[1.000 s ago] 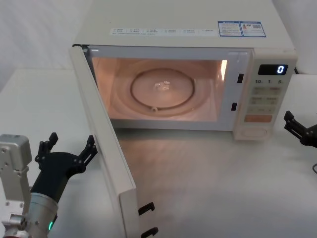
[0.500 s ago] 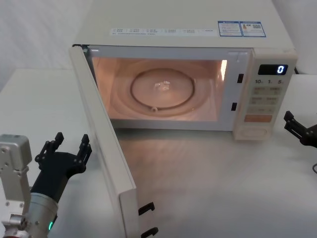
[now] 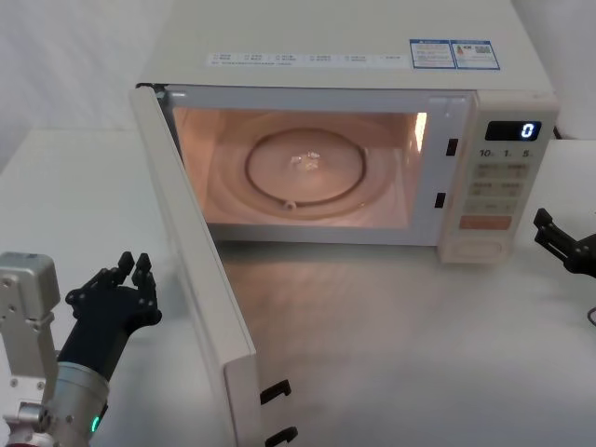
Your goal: Press the button to open the microwave door with one hand; close the microwave door with the other hand.
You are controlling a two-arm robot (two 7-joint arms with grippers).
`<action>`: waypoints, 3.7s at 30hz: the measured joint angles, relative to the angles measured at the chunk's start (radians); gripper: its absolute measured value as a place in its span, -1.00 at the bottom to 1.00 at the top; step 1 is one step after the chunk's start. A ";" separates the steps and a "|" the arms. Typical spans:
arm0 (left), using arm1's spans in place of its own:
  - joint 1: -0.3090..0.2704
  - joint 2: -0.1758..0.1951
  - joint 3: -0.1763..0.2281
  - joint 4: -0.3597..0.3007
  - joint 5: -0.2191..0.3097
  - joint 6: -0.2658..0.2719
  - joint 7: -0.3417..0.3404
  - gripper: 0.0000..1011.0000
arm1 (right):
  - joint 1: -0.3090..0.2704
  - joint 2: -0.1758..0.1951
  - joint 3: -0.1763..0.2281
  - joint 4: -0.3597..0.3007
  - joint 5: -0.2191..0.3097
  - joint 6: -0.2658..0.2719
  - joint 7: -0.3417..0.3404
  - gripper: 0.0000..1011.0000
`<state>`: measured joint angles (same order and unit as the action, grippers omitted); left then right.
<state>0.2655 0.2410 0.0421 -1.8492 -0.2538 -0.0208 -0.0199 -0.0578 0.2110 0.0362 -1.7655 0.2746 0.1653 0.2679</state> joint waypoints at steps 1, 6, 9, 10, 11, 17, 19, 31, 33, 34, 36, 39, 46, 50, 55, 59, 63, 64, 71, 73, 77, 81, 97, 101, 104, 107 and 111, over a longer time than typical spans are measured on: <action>0.000 0.000 0.000 0.000 0.000 0.000 0.000 -0.69 | 0.000 0.000 0.000 0.000 0.000 0.000 0.000 0.98; 0.000 0.000 0.000 0.000 0.000 0.000 0.000 -0.96 | 0.000 0.000 0.000 0.000 0.000 0.000 0.000 0.98; 0.000 0.000 0.000 0.000 0.000 0.000 0.000 -1.00 | 0.000 0.000 0.000 0.000 0.000 0.000 0.000 0.98; 0.000 0.000 0.000 0.000 0.000 0.000 0.000 -1.00 | 0.000 0.000 0.000 0.000 0.000 0.000 0.000 0.98; 0.000 0.000 0.000 0.000 0.000 0.000 0.000 -1.00 | 0.000 0.000 0.000 0.000 0.000 0.000 0.000 0.98; 0.000 0.000 0.000 0.000 0.000 0.000 0.000 -1.00 | 0.000 0.000 0.000 0.000 0.000 0.000 0.000 0.98; 0.000 0.000 0.000 0.000 0.000 0.000 0.000 -1.00 | 0.000 0.000 0.000 0.000 0.000 0.000 0.000 0.98; 0.069 0.027 -0.106 -0.055 -0.046 0.027 -0.087 -1.00 | 0.000 0.000 0.000 0.000 0.000 0.000 0.000 0.98; 0.098 0.032 -0.148 -0.074 -0.066 0.025 -0.104 -1.00 | 0.000 0.000 0.000 0.000 0.000 0.000 0.000 0.98; 0.115 0.036 -0.172 -0.085 -0.080 0.021 -0.118 -1.00 | 0.000 0.000 0.000 0.000 0.000 0.000 0.000 0.98; 0.134 0.043 -0.199 -0.097 -0.097 0.014 -0.137 -1.00 | 0.000 0.000 0.000 0.000 0.000 0.000 0.000 0.98; 0.173 0.062 -0.247 -0.125 -0.134 -0.003 -0.184 -1.00 | 0.000 0.000 0.000 0.000 0.000 0.000 0.000 0.98; 0.260 0.124 -0.341 -0.194 -0.240 -0.047 -0.319 -1.00 | 0.000 0.000 0.000 0.000 0.000 0.000 0.000 0.98; 0.307 0.176 -0.384 -0.230 -0.294 -0.070 -0.400 -1.00 | 0.000 0.000 0.000 0.000 0.000 0.000 0.000 0.98; 0.335 0.226 -0.396 -0.262 -0.324 -0.084 -0.467 -1.00 | 0.000 0.000 0.000 0.000 0.000 0.000 0.000 0.98; 0.352 0.265 -0.397 -0.289 -0.348 -0.088 -0.515 -1.00 | 0.000 0.000 0.000 0.000 0.000 0.000 0.000 0.98; 0.363 0.301 -0.394 -0.315 -0.375 -0.088 -0.557 -1.00 | 0.000 0.000 0.000 0.000 0.000 0.000 0.000 0.98; 0.364 0.314 -0.388 -0.321 -0.385 -0.087 -0.570 -1.00 | 0.000 0.000 0.000 0.000 0.000 0.000 0.000 0.98; 0.342 0.359 -0.325 -0.340 -0.402 -0.078 -0.589 -1.00 | 0.000 0.000 0.000 0.000 0.000 0.000 0.000 0.98; 0.327 0.372 -0.299 -0.340 -0.401 -0.075 -0.590 -1.00 | 0.000 0.000 0.000 0.000 0.000 0.000 0.000 0.98; 0.294 0.395 -0.257 -0.331 -0.397 -0.068 -0.589 -1.00 | 0.000 0.000 0.000 0.000 0.000 0.000 0.000 0.98; 0.246 0.413 -0.208 -0.316 -0.390 -0.057 -0.579 -1.00 | 0.000 0.000 0.000 0.000 0.000 0.000 0.000 0.98; -0.070 0.355 0.068 -0.203 -0.384 0.003 -0.486 -1.00 | 0.000 0.000 0.000 0.000 0.000 0.000 0.000 0.98; -0.142 0.321 0.132 -0.180 -0.364 0.024 -0.449 -1.00 | 0.000 0.000 0.000 0.000 0.000 0.000 0.000 0.98; -0.192 0.298 0.177 -0.163 -0.347 0.043 -0.421 -1.00 | 0.000 0.000 0.000 0.000 0.000 0.000 0.000 0.98; -0.228 0.280 0.209 -0.148 -0.334 0.059 -0.398 -1.00 | 0.000 0.000 0.000 0.000 0.000 0.000 0.000 0.98; -0.296 0.249 0.266 -0.108 -0.313 0.090 -0.359 -1.00 | 0.000 0.000 0.000 0.000 0.000 0.000 0.000 0.98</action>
<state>-0.0309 0.4897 0.3078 -1.9574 -0.5668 0.0693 -0.3784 -0.0578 0.2110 0.0362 -1.7655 0.2746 0.1653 0.2679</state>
